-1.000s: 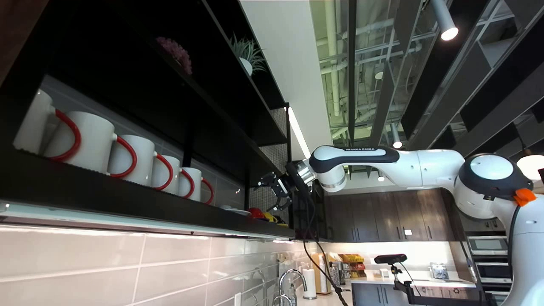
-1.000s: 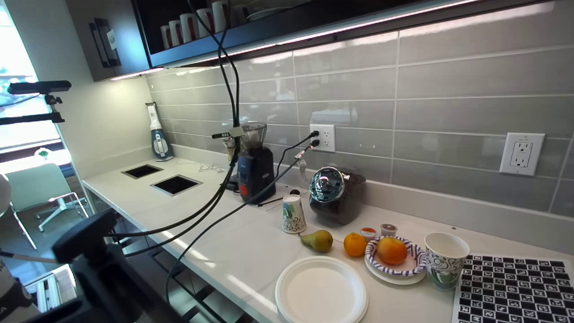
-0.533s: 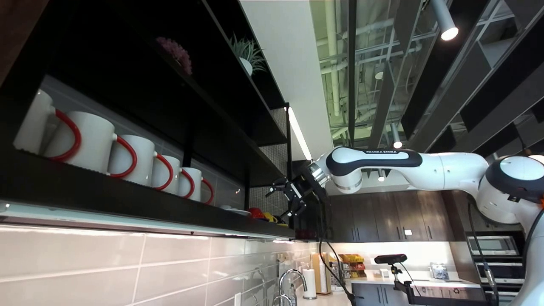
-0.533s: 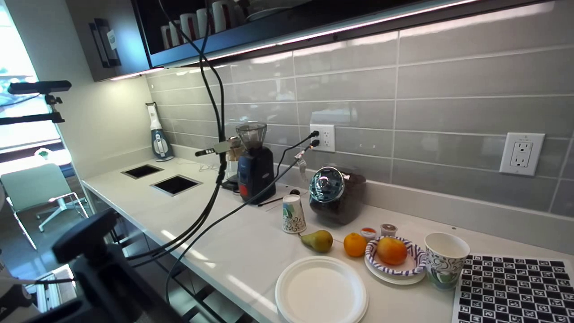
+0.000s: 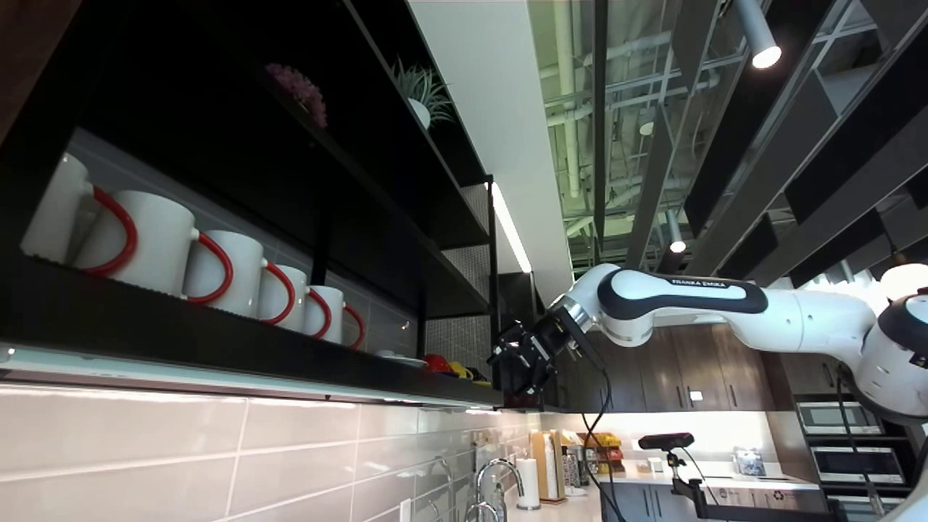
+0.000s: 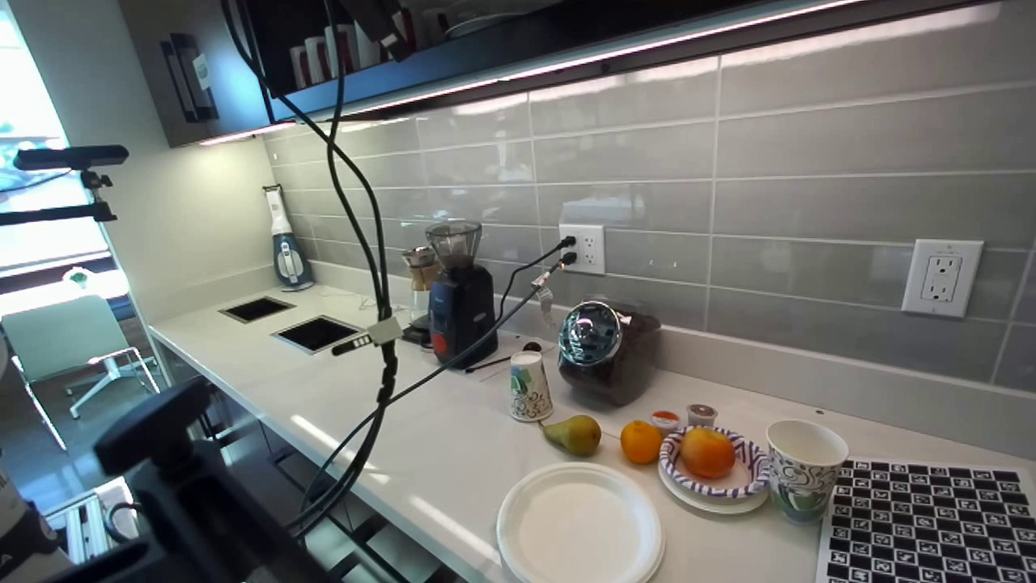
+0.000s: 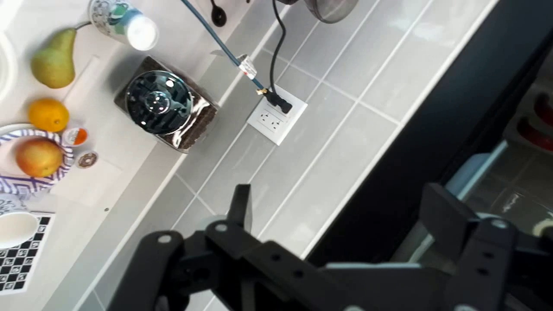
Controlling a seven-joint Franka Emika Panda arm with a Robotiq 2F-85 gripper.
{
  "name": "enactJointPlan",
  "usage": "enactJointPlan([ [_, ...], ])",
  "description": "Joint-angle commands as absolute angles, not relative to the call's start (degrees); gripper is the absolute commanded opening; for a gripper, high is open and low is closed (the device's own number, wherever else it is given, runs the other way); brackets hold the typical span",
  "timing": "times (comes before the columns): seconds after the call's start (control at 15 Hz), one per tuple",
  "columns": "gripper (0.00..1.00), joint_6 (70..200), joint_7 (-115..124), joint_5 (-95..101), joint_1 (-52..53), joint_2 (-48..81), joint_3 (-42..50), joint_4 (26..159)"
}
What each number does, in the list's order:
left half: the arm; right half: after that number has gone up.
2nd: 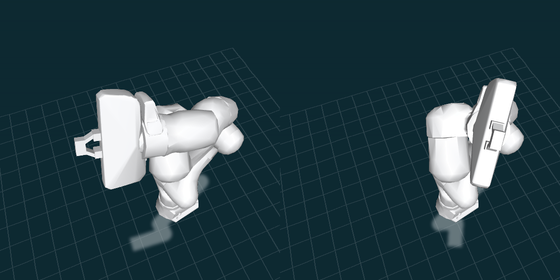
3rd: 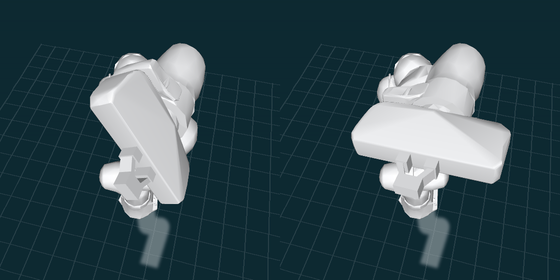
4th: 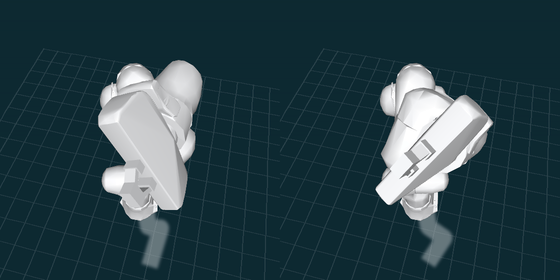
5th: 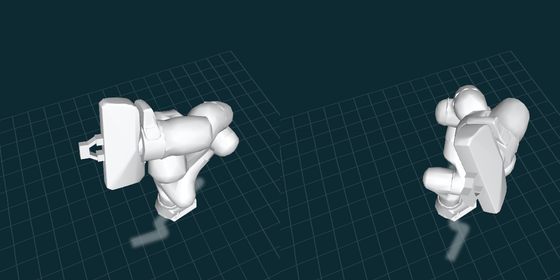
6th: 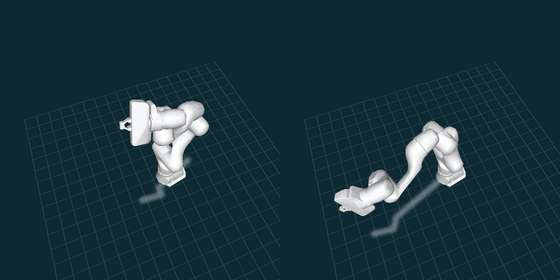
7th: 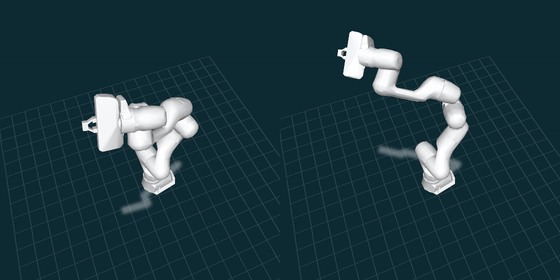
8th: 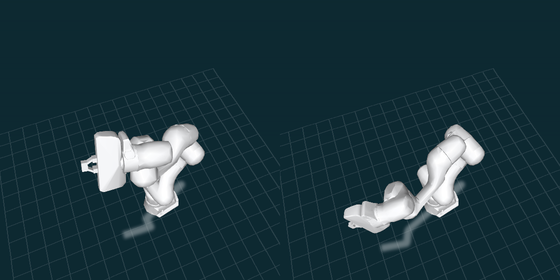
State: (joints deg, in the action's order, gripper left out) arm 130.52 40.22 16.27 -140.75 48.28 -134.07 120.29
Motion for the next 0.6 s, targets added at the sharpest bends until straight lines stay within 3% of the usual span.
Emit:
enactJointPlan([
  [0.0, 1.0, 128.54, 41.43, 28.82, -140.76, 52.39, -132.6, 123.63],
  [0.53, 1.0, 125.99, 40.41, 51.25, -140.49, 48.65, -127.1, 130.02],
])
